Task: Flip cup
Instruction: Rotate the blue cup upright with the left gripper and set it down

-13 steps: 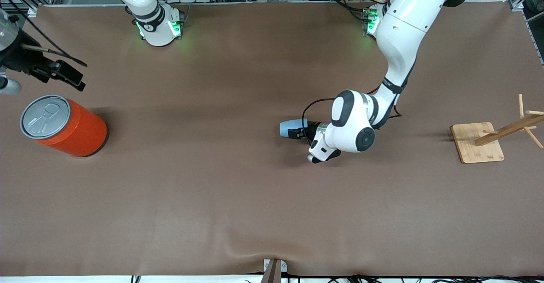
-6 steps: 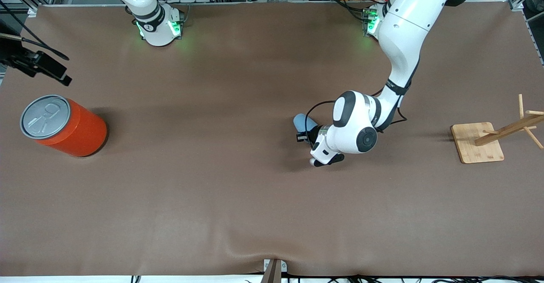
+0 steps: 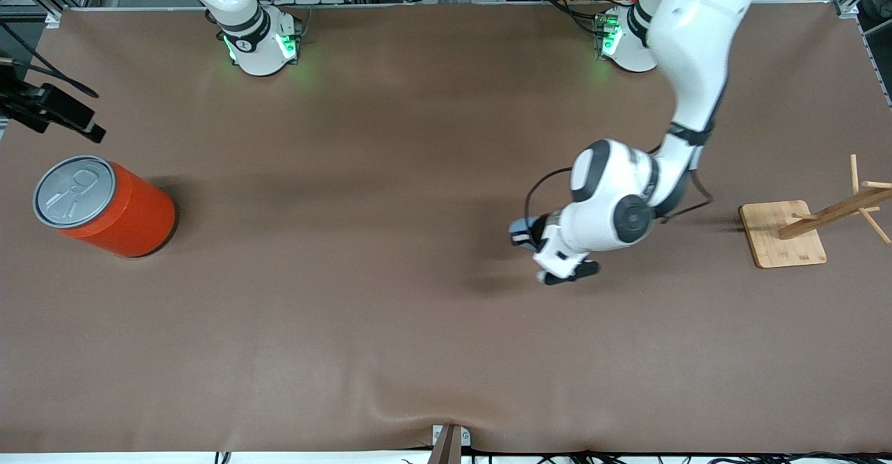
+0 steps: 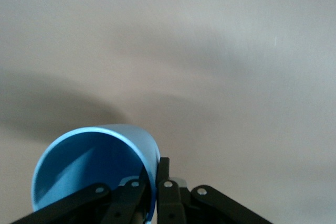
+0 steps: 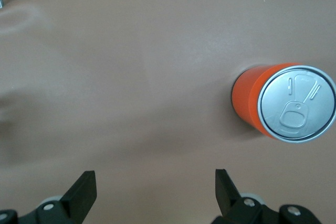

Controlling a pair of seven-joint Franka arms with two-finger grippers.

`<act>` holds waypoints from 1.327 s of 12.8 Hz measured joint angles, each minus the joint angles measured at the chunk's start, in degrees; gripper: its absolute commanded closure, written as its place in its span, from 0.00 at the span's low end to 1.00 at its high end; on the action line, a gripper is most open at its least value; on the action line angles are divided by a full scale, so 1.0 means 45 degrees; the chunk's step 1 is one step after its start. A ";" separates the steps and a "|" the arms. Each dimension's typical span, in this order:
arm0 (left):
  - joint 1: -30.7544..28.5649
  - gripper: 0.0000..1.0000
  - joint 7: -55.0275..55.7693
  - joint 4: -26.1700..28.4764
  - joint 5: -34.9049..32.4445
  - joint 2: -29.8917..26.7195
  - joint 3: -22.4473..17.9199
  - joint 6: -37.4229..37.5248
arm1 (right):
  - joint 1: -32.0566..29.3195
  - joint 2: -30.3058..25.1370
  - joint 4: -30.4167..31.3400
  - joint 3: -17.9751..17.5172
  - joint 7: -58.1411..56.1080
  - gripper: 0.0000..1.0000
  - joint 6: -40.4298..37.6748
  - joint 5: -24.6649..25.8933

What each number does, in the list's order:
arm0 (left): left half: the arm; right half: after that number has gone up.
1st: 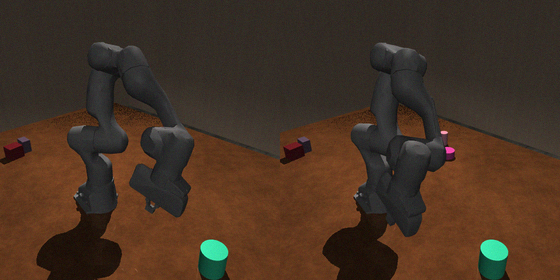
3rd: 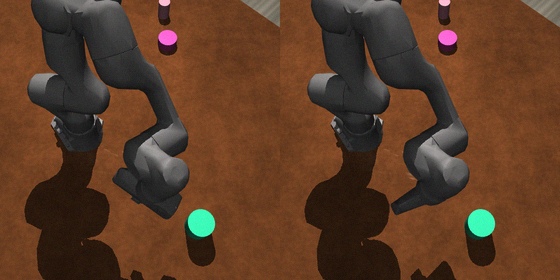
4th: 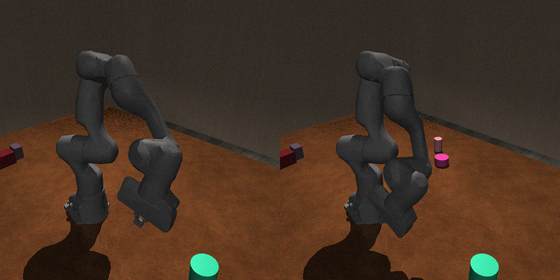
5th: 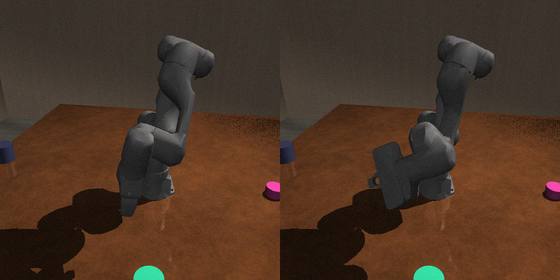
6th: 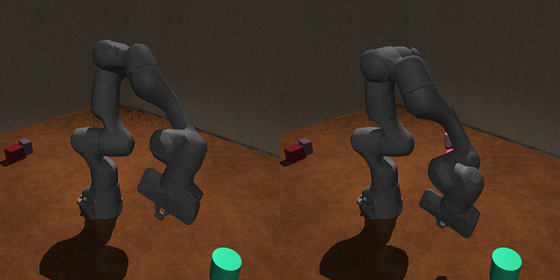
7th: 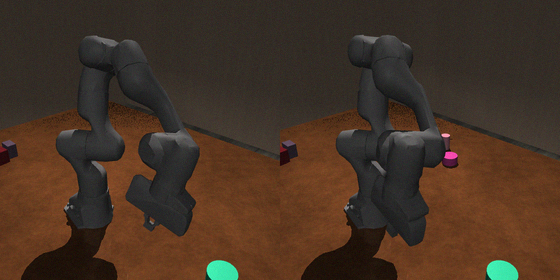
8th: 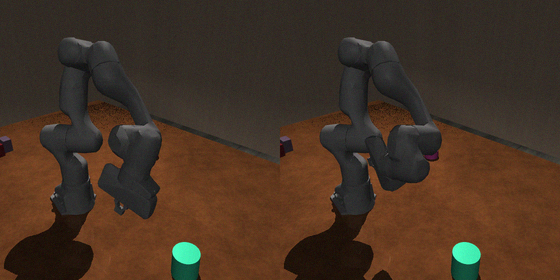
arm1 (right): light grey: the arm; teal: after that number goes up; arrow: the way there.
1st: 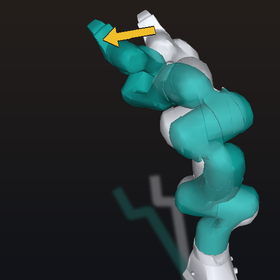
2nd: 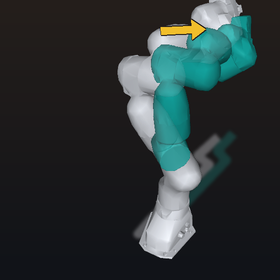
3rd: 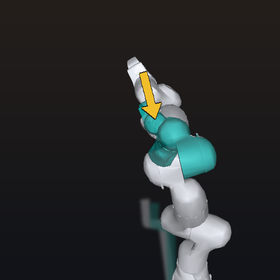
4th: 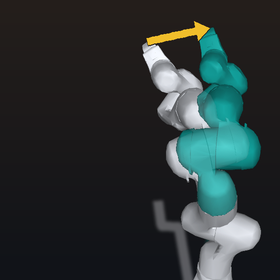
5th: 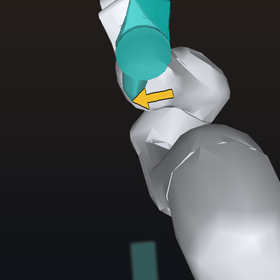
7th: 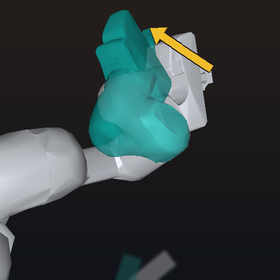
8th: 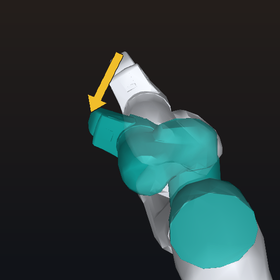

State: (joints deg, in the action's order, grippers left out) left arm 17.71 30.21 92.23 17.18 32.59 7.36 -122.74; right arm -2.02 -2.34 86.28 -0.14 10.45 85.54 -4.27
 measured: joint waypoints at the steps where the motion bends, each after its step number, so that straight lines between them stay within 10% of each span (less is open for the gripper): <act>1: -0.0233 1.00 0.0442 -0.0094 -0.0874 -0.0350 -0.0236 0.0200 | 0.0004 0.0001 -0.0001 0.0014 -0.0153 0.00 -0.0119 0.0000; 6: -0.0519 1.00 0.1385 -0.0117 -0.5063 -0.0458 -0.1532 0.0372 | 0.0282 0.0004 -0.0004 -0.0029 -0.0245 0.00 -0.0295 0.0204; 12: -0.0150 1.00 0.1556 0.0167 -0.5432 0.0476 -0.1505 0.0316 | 0.0332 0.0004 -0.0009 -0.0022 -0.0244 0.00 -0.0297 0.0241; 13: -0.0124 0.63 0.1575 0.0167 -0.5433 0.0597 -0.1505 0.0288 | 0.0333 0.0004 -0.0011 -0.0022 -0.0244 0.00 -0.0296 0.0242; 14: -0.0136 0.01 0.1586 0.0165 -0.5433 0.0643 -0.1509 0.0282 | 0.0335 0.0004 -0.0012 -0.0022 -0.0244 0.00 -0.0295 0.0242; 17: -0.0229 0.00 0.1597 0.0045 -0.5433 0.0610 -0.1517 0.0294 | 0.0337 0.0004 -0.0013 -0.0022 -0.0244 0.00 -0.0286 0.0242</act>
State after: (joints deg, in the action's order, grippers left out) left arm 16.68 37.40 92.43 -7.27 35.34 0.54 -121.42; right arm -0.50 -2.32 86.22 -0.24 9.36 84.26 -3.18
